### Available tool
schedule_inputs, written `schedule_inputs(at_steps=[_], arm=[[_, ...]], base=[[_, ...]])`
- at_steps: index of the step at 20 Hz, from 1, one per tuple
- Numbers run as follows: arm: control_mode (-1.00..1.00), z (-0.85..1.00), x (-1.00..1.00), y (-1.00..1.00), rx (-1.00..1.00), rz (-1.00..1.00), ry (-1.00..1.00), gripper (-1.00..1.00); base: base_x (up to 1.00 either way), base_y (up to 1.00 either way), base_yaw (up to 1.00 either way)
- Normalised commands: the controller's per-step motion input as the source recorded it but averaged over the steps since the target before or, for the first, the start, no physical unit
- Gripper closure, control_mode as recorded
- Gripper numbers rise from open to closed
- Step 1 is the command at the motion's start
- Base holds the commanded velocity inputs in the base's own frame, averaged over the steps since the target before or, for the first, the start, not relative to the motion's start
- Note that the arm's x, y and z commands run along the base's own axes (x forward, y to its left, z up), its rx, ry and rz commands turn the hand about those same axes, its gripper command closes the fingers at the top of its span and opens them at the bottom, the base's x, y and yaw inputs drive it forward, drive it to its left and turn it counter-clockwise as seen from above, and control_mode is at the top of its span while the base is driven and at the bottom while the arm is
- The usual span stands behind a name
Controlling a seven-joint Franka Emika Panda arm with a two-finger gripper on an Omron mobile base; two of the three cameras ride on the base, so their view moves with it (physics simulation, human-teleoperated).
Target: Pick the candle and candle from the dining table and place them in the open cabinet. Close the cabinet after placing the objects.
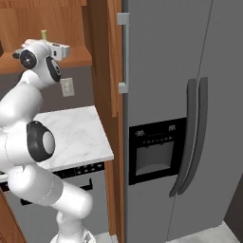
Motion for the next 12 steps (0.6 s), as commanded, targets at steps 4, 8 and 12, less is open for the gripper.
schedule_inputs(at_steps=[4,8,12], arm=[[-1.00,0.00,0.40,0.00,0.00,0.00,0.00,1.00],[-1.00,0.00,0.27,0.00,0.00,0.00,0.00,1.00],[-1.00,-0.07,0.06,0.00,-0.03,0.01,0.00,1.00]], base=[[0.00,0.00,0.00],[0.00,0.00,0.00],[0.00,0.00,0.00]])
